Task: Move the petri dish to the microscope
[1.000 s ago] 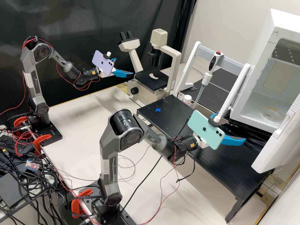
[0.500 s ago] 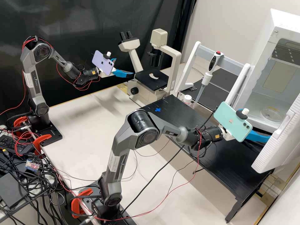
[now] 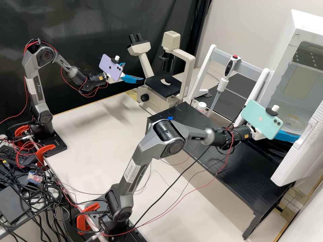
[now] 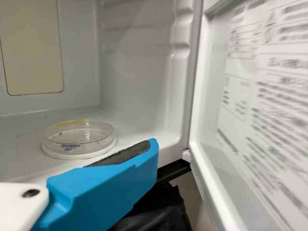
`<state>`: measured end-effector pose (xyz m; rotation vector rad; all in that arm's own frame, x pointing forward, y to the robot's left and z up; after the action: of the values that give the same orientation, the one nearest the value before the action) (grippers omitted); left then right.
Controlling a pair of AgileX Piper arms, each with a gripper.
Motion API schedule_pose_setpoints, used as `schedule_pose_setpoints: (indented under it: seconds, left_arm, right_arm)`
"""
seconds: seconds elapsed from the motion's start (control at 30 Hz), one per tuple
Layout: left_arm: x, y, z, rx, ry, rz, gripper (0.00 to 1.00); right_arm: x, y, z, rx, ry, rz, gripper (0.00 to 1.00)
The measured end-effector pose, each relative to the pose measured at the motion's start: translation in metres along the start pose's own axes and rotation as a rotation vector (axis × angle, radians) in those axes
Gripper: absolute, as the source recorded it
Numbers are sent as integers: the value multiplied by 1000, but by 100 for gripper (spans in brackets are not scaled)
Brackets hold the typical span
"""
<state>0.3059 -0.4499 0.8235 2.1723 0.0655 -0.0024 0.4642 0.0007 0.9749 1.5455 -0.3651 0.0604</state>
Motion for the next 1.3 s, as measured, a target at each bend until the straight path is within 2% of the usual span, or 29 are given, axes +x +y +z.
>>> schedule_pose_setpoints:
  seconds: [0.23,0.57,0.63,0.87,0.9,0.93,1.03,1.17,1.3]
  left_arm:
    - [0,0,0,0,0,0,100]
    - [0,0,0,0,0,0,100]
    - [0,0,0,0,0,0,100]
    - [0,0,0,0,0,0,100]
    - [0,0,0,0,0,0,100]
    - [0,0,0,0,0,0,100]
    - [0,0,0,0,0,0,100]
    - [0,0,0,0,0,0,100]
    - [0,0,0,0,0,0,100]
  right_arm:
    - [25,-6,3,-28,-29,-11,100]
    - [54,-15,12,-98,-57,-5,100]
    - [59,-19,15,-93,-61,-17,100]
    - [67,-25,16,-40,-33,-29,100]
    - [67,-26,15,-48,-20,-37,100]
    - [67,-26,15,-33,-13,-43,100]
    - [68,-27,13,-29,8,-74,100]
    - [70,-29,9,-2,35,-101,100]
    - [72,-29,10,4,52,-117,100]
